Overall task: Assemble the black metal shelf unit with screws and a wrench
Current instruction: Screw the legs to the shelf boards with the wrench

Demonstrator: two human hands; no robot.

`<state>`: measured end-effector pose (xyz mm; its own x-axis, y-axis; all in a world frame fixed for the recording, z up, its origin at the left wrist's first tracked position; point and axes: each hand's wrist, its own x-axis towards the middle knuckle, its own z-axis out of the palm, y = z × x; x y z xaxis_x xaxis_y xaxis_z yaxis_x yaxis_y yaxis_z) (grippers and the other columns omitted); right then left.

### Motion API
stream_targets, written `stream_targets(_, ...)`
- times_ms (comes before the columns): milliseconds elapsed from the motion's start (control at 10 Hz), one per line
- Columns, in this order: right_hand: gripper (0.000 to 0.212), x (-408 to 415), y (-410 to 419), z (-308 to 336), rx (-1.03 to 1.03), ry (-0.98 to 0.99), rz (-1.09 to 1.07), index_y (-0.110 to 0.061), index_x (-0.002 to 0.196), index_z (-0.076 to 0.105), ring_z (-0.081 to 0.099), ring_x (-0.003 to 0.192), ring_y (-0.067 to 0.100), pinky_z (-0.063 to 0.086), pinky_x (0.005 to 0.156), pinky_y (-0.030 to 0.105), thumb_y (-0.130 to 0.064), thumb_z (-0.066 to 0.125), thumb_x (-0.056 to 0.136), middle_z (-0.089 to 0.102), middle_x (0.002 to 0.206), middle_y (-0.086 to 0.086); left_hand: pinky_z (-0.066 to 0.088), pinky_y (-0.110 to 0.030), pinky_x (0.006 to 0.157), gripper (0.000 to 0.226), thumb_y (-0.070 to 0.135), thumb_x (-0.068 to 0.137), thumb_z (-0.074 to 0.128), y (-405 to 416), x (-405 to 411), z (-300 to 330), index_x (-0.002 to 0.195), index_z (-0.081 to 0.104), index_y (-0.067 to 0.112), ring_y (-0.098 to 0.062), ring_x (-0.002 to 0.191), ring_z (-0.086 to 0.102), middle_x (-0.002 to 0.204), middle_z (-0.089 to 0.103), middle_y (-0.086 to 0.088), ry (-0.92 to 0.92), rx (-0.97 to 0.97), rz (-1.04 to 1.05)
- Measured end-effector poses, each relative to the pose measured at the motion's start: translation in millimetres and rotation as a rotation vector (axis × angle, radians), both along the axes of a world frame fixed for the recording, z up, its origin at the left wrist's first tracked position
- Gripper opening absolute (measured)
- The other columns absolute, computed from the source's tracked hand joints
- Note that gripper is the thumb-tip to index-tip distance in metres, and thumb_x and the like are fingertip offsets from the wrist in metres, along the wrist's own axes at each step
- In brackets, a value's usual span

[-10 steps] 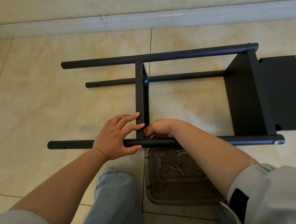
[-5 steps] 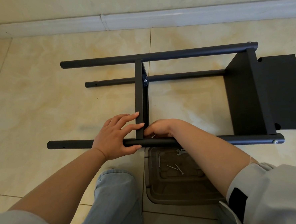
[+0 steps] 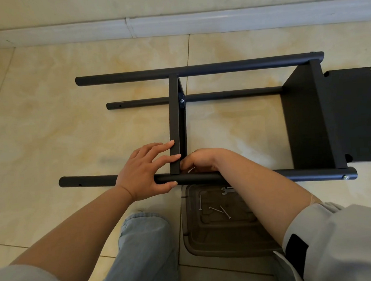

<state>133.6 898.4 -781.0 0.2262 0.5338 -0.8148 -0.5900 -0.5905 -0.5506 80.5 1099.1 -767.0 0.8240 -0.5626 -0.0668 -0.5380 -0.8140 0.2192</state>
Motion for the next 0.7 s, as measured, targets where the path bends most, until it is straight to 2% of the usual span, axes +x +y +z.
stream_targets(100, 0.025, 0.3, -0.8, 1.5, -0.034, -0.044, 0.049, -0.015, 0.112, 0.063, 0.061, 0.089, 0.019, 0.047, 0.087, 0.033, -0.028, 0.052, 0.094, 0.065, 0.102, 0.006, 0.041, -0.044, 0.095, 0.060, 0.064, 0.077, 0.046, 0.4, -0.1, -0.4, 0.131, 0.039, 0.039, -0.023, 0.125, 0.037, 0.146, 0.035, 0.005, 0.002, 0.000, 0.000)
stream_targets(200, 0.018, 0.2, -0.7, 4.0, -0.045, -0.039, 0.069, -0.017, 0.099, 0.063, 0.060, 0.081, 0.016, 0.046, 0.078, 0.030, -0.029, 0.051, 0.094, 0.063, 0.090, 0.002, 0.042, -0.044, 0.095, 0.061, 0.064, 0.077, 0.047, 0.2, 0.3, -0.6, 0.132, 0.039, 0.038, -0.023, 0.125, 0.038, 0.146, 0.036, 0.004, 0.001, 0.005, -0.001)
stream_targets(400, 0.022, -0.1, 0.9, 2.2, 0.000, -0.034, 0.044, -0.015, 0.110, 0.063, 0.059, 0.086, 0.018, 0.045, 0.087, 0.033, -0.023, 0.049, 0.095, 0.063, 0.096, 0.005, 0.041, -0.044, 0.096, 0.061, 0.064, 0.077, 0.046, 0.7, 0.0, -0.4, 0.132, 0.039, 0.039, -0.023, 0.125, 0.037, 0.146, 0.037, 0.003, 0.000, 0.012, -0.002)
stream_targets(500, 0.022, -0.8, 0.0, 2.0, -0.040, -0.060, 0.069, -0.015, 0.104, 0.065, 0.060, 0.083, 0.018, 0.045, 0.088, 0.034, -0.028, 0.051, 0.094, 0.064, 0.092, 0.004, 0.041, -0.044, 0.096, 0.061, 0.065, 0.077, 0.046, 0.4, -0.1, -0.6, 0.132, 0.038, 0.039, -0.022, 0.126, 0.036, 0.146, 0.035, 0.005, 0.000, 0.008, -0.002)
stream_targets(700, 0.020, -1.0, 1.9, -2.3, 0.012, -0.043, 0.036, -0.018, 0.108, 0.064, 0.059, 0.101, 0.023, 0.043, 0.099, 0.039, -0.021, 0.049, 0.094, 0.063, 0.114, 0.012, 0.041, -0.045, 0.096, 0.060, 0.065, 0.077, 0.045, 0.3, 0.3, -0.6, 0.132, 0.038, 0.040, -0.022, 0.126, 0.036, 0.146, 0.036, 0.004, 0.003, 0.015, 0.006)
